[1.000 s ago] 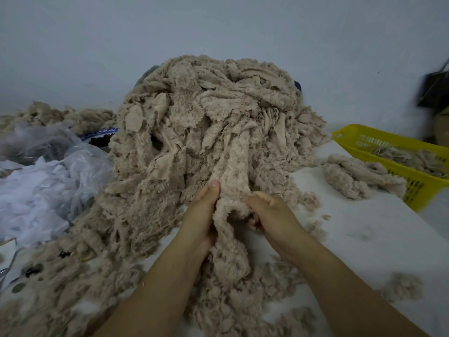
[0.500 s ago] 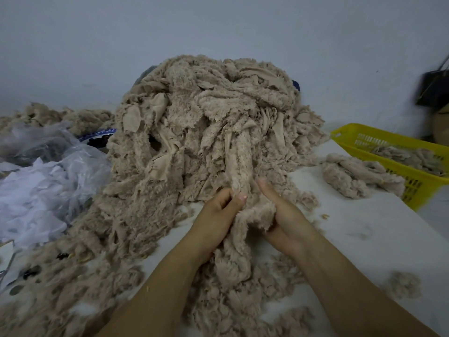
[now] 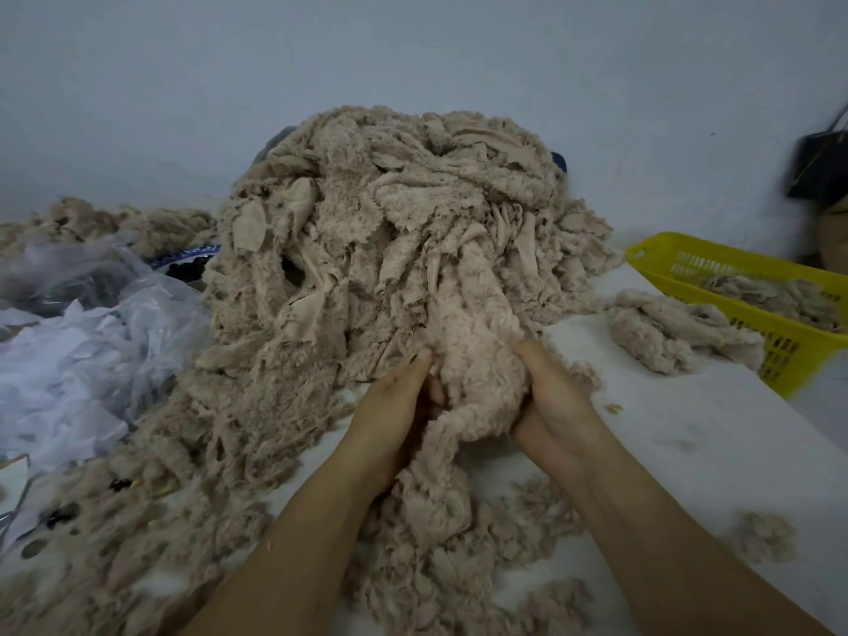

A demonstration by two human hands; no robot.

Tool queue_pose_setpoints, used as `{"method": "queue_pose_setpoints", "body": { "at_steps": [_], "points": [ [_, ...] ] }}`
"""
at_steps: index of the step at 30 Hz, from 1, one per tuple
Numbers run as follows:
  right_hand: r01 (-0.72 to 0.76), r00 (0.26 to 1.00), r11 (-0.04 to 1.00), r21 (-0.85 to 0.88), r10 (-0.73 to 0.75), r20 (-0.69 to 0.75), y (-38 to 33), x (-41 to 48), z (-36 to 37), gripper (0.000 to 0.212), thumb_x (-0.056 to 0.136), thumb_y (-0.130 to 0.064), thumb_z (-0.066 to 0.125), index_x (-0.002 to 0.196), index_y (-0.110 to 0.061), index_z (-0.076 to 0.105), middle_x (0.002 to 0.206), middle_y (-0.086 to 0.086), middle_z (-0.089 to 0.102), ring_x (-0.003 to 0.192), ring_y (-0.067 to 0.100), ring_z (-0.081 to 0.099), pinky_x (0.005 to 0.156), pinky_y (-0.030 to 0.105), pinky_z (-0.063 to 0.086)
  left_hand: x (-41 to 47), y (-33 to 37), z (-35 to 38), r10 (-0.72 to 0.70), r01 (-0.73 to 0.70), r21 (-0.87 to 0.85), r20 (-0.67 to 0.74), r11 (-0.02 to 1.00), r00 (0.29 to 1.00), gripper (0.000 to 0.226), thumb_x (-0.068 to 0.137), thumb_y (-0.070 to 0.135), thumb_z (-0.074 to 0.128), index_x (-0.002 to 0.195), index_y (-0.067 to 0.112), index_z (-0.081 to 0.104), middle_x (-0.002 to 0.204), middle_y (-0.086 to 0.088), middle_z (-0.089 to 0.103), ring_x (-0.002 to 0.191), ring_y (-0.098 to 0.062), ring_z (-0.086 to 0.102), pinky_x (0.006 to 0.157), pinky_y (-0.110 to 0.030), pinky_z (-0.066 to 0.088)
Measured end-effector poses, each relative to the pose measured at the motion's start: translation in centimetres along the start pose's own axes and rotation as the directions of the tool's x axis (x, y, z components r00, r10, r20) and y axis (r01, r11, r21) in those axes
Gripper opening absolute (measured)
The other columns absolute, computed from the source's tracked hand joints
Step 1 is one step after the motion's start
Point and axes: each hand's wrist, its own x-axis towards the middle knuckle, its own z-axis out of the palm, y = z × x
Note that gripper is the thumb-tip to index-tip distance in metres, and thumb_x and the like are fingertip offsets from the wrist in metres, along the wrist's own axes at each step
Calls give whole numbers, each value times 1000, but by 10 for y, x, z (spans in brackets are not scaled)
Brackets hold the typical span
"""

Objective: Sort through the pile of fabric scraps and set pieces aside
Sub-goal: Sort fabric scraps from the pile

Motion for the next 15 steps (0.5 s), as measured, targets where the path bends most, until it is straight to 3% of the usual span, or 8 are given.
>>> {"method": "queue_pose_setpoints", "body": {
  "at_steps": [3,4,6,9,10,13,15],
  "points": [
    [-14,995,1000,-2,14,95,2,-2,1,26,98,-11,48,120,-7,61,120,14,70,111,25,68,89,42,58,-1,3,0,-170,184,-126,116,975,979,58,85,66,56,109,16,72,110,-5,75,103,-22,70,89,-38,57],
    [-16,993,1000,-27,19,114,5,-3,1,23,96,-5,47,115,-7,62,117,15,70,108,25,69,90,43,57,-1,5,-1,-210,238,-181,164,954,964,64,79,68,58,114,15,70,113,-7,74,102,-23,72,81,-36,60],
    [-35,989,995,-98,48,137,11,-4,4,23,95,2,48,110,-9,62,107,13,73,98,22,72,82,39,60,-2,8,-4,-231,296,-254,257,921,938,54,77,63,64,100,16,77,101,-8,77,87,-23,76,62,-30,60],
    [-31,985,974,-226,68,160,17,-6,7,30,96,6,48,117,-11,60,100,8,76,92,19,73,72,30,59,-2,7,-5,-137,253,-356,319,900,938,20,85,33,74,75,16,73,72,-1,71,61,-14,68,56,-23,54],
    [-13,985,968,-251,55,162,18,-6,7,32,96,7,48,120,-11,59,102,8,76,94,20,72,73,30,59,1,4,-6,-101,222,-411,296,884,950,16,84,28,72,76,15,73,72,-2,71,61,-14,68,57,-23,54],
    [30,995,969,-243,-6,100,18,-5,7,35,98,6,45,124,-13,58,104,10,75,89,23,74,66,32,60,7,6,-10,-33,164,-615,219,771,975,35,88,28,59,112,6,72,106,-12,74,86,-20,72,66,-27,59],
    [42,999,976,-213,-40,15,13,-3,5,32,99,5,44,124,-7,60,99,14,75,80,25,73,60,33,59,13,8,-17,-30,130,-775,143,619,989,32,88,24,57,113,5,63,86,-11,68,64,-12,62,51,-19,51]
  ]
}}
